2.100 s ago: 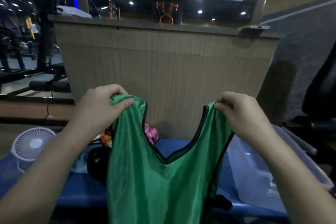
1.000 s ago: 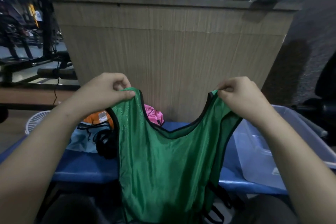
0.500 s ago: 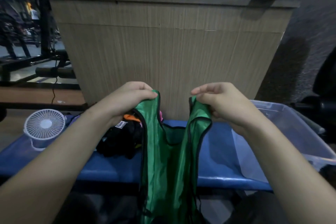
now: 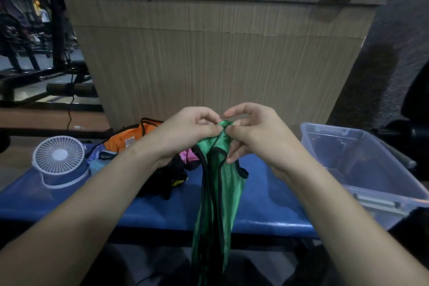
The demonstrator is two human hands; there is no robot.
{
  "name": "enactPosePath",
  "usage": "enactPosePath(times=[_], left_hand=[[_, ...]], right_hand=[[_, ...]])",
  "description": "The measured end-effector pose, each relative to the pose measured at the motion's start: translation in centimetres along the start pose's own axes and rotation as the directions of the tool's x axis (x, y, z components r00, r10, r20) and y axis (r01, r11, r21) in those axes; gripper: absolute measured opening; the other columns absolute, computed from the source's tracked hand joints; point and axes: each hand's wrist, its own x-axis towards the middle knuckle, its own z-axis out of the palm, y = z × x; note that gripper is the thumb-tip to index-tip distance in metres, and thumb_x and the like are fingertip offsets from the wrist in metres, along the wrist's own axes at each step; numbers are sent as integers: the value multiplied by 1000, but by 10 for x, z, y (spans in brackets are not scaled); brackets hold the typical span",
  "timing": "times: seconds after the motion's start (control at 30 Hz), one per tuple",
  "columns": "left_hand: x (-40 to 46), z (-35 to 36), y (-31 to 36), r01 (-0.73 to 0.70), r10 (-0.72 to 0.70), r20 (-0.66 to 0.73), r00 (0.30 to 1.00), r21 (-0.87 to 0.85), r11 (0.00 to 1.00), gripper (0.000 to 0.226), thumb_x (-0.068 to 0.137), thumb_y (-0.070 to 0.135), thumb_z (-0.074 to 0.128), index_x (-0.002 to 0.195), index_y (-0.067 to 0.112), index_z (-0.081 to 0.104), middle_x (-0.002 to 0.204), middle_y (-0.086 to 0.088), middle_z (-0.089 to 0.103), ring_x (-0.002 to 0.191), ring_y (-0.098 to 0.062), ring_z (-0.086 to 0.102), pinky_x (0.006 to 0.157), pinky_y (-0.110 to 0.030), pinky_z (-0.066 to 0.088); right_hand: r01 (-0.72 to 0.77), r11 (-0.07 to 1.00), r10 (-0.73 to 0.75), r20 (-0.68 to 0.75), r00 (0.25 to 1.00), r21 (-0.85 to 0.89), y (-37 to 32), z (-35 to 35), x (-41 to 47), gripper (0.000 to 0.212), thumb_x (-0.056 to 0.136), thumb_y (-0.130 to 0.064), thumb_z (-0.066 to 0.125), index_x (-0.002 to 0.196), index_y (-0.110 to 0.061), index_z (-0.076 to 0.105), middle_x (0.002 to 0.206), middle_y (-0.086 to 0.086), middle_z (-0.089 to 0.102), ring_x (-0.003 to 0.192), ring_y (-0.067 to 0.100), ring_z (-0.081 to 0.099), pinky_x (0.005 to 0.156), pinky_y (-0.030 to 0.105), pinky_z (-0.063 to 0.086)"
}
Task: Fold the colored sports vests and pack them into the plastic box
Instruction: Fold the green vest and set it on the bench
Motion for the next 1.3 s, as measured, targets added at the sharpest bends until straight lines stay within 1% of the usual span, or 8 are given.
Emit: enactPosePath(times=[0.27,0.43,0.57,0.7,0.8,0.93,1.07,1.3], left_hand=[[-12,-5,6,-59,53,189,981,24,998,37,84,44,74,118,28,71,108,6,76,107,-5,68,95,-23,49],[-9,-1,1,-144,125,134,983,143,979,42,82,6,78,112,35,71,94,20,75,94,4,68,81,-12,47],[-4,-2,-8,-162,159,34,987,120,979,38,80,5,64,105,32,73,105,7,75,105,-8,69,94,-31,49],[-2,-7,-10,-184,184,4,983,67,981,30,80,-11,49,89,18,47,95,-13,73,79,-22,63,72,-33,47],[-2,-18,-9,-174,183,-10,983,273,946,22,75,3,47,75,23,57,89,-28,65,71,-29,57,67,-36,40],[-2,-34,-5,-121,112,46,993,426,897,42,75,15,40,84,35,76,94,-15,74,89,-45,66,81,-58,52],[-5,-39,1,-118,113,39,993,445,888,50,72,15,39,90,41,78,101,2,76,99,-36,68,93,-58,51],[-9,-42,6,-120,127,12,992,426,897,49,76,19,41,99,45,76,104,4,76,103,-46,65,93,-68,49]], right_hand=[[-36,997,37,-11,999,61,4,0,-1,24,94,5,57,116,-4,53,71,15,70,59,29,71,51,35,60],[-22,1000,21,-33,999,-17,10,-1,2,23,96,-2,58,117,-10,54,76,14,74,65,28,74,57,40,59],[16,998,-16,7,1000,-59,17,0,3,24,95,-2,56,114,-16,52,86,11,77,78,30,75,67,40,54],[77,994,-72,70,995,-71,28,-3,2,26,95,2,52,118,-10,46,93,10,77,86,30,72,74,37,54],[142,974,-128,92,988,-174,49,-10,4,17,94,0,57,106,-12,52,92,6,77,86,28,72,77,37,54],[214,892,-170,142,975,-398,81,-23,5,13,90,-6,68,92,-19,66,91,-3,72,87,16,68,77,31,50],[280,761,-103,316,943,-586,102,-22,-2,20,93,-25,70,111,-31,71,103,-3,53,97,8,54,78,11,38],[329,386,64,381,922,-862,108,-6,-5,69,83,-73,54,141,-35,50,109,0,38,103,18,42,85,32,37]])
